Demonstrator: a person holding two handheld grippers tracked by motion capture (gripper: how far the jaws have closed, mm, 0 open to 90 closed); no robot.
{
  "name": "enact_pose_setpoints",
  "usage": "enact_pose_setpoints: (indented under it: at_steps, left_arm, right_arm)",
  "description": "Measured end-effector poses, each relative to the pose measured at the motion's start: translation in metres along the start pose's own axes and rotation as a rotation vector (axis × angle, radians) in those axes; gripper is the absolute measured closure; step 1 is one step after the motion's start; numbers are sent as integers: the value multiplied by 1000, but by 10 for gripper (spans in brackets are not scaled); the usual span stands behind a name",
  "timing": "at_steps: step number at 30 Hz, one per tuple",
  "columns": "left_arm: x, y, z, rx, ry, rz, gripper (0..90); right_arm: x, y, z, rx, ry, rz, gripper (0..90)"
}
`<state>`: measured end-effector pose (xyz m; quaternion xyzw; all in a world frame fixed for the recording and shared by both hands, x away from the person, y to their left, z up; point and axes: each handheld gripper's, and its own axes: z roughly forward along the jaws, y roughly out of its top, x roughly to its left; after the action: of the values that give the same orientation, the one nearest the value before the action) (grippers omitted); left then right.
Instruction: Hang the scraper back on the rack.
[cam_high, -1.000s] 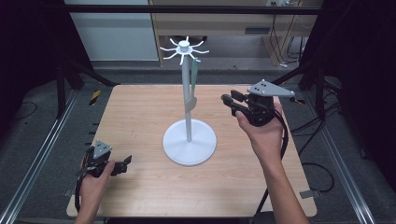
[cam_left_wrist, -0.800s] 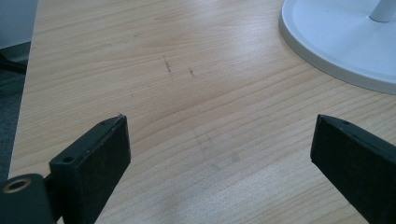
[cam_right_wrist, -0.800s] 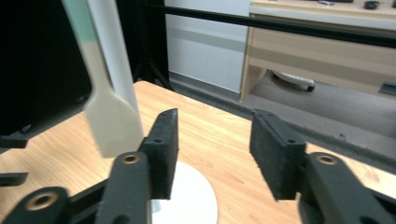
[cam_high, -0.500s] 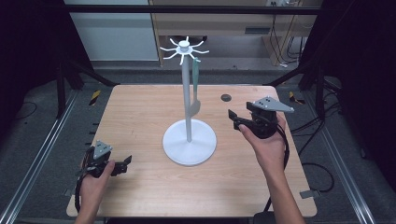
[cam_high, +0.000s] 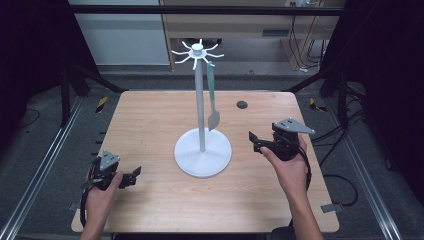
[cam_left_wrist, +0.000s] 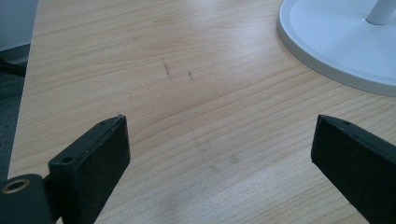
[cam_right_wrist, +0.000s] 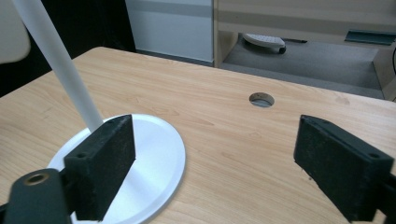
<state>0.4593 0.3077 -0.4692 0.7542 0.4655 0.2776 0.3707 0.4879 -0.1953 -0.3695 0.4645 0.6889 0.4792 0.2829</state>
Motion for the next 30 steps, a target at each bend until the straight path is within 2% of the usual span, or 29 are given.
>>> enact_pose_setpoints:
  at_steps: [4,6,12,20,30]
  left_arm:
    - [1,0,-1,-4,-4,3,42]
    - [1,1,-1,-15,-6,2,40]
    - [-1,1,-1,-13,-1,10,32]
    - [1,1,-2,-14,1,12,32]
    - [0,3,-3,-34,-15,19,31]
  right_arm:
    - [-3,-13,3,16,-15,7,98]
    - [-4,-20,4,23,-6,27,94]
    - [-4,-41,9,58,7,41,79]
    - [-2,-63,19,136,-2,27,76]
    - [-5,-78,27,212,-20,21,78]
